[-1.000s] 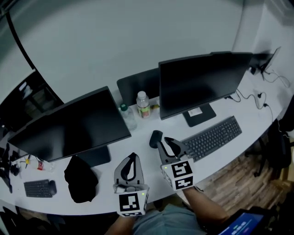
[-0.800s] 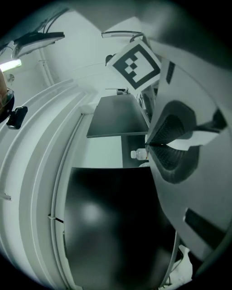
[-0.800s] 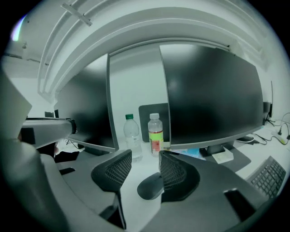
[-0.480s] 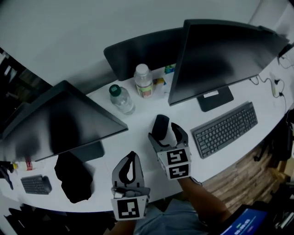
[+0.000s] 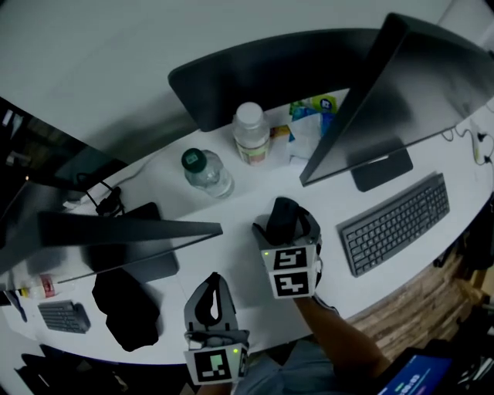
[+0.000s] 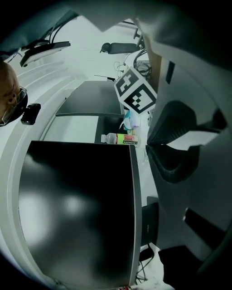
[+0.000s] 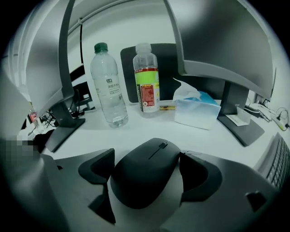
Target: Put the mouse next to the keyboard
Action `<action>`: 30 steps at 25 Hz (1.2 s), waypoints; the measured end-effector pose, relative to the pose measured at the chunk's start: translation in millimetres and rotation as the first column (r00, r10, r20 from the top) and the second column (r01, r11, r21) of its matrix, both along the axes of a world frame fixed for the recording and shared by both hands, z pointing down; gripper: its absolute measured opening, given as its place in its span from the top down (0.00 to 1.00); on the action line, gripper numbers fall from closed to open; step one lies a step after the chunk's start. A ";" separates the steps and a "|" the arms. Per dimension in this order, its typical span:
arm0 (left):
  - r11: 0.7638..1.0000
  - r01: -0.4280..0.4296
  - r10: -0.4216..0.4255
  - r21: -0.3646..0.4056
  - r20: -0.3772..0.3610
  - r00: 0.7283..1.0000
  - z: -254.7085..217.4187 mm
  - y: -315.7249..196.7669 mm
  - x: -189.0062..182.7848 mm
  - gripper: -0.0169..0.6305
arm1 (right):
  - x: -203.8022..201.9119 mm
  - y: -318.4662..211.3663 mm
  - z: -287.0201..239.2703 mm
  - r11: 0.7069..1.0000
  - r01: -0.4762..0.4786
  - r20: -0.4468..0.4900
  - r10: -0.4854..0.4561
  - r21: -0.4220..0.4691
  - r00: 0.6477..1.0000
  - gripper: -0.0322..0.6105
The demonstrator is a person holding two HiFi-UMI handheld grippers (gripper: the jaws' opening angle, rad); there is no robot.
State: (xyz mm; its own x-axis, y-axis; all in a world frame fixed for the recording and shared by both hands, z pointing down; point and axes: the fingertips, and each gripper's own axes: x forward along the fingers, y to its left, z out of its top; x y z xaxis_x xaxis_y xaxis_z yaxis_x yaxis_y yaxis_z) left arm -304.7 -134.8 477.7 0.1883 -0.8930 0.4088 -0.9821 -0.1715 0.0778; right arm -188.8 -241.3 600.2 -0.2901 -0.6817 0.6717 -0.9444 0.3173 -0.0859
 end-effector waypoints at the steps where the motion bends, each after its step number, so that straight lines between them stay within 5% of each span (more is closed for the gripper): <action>1: 1.000 -0.001 0.001 0.003 0.002 1.000 -0.1 -1.3 0.1 0.97 | -0.7 0.0 2.1 1.000 0.004 -0.019 -0.004 -0.006 1.000 0.26; 9: 1.000 -0.010 0.010 0.000 -0.009 1.000 -1.0 -4.3 7.0 0.97 | 17.0 13.4 1.7 0.996 0.091 -0.088 -0.093 -0.024 0.992 0.31; 15: 1.000 -0.015 0.015 0.005 -0.019 1.000 -3.7 -5.1 10.1 0.97 | 21.5 9.0 1.8 0.998 0.050 -0.020 -0.051 -0.032 0.999 0.29; 20: 1.000 -0.014 0.014 0.001 -0.025 1.000 -4.4 -4.3 12.2 0.97 | 22.6 5.6 7.0 0.997 0.054 -0.057 -0.057 -0.054 0.997 0.28; 24: 1.000 -0.009 0.010 0.011 -0.026 1.000 -7.3 -3.3 10.8 0.97 | 27.7 11.5 5.5 0.996 0.065 -0.066 -0.070 -0.065 0.995 0.46; 30: 0.999 -0.009 0.010 0.053 -0.023 1.000 -17.1 0.4 11.5 0.97 | 33.1 20.5 -8.5 0.996 0.092 -0.061 -0.093 -0.020 0.994 0.48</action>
State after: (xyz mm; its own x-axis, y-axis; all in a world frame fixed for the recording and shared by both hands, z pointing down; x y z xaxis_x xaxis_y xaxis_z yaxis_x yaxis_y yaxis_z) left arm -293.2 -134.3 460.6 0.2059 -0.9113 0.3565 -0.9784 -0.1854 0.0910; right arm -155.7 -220.8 591.7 -0.3089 -0.6423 0.7014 -0.9148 0.4024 -0.0344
